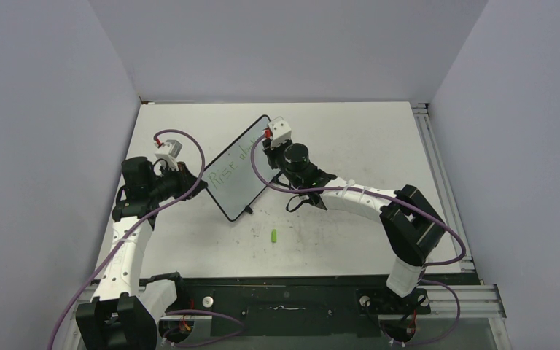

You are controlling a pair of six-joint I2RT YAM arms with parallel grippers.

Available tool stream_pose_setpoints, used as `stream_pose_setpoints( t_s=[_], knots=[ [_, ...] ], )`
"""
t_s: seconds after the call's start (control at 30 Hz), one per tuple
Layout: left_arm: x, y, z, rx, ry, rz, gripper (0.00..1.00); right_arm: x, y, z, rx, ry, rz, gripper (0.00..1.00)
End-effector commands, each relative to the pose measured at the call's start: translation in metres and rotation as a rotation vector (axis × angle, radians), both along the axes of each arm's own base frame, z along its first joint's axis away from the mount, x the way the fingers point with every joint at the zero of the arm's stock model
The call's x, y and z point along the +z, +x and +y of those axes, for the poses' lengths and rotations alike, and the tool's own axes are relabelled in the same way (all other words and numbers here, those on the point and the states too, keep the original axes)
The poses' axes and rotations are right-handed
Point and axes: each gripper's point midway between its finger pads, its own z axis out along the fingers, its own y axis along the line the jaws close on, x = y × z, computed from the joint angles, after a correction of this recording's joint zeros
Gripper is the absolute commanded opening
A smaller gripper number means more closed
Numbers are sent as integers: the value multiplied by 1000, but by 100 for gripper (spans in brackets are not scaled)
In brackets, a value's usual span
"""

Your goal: Write a sentence on the whiteboard

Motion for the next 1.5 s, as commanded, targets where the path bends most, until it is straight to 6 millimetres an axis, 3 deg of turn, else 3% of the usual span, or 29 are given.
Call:
stream_pose_setpoints(
  t_s=[0.0, 1.47],
  knots=[
    [30, 7, 0, -11, 3, -98, 0, 35, -4, 8, 35, 65, -77, 5],
    [30, 7, -1, -12, 3, -101, 0, 30, -14, 8, 44, 53, -77, 5]
  ],
)
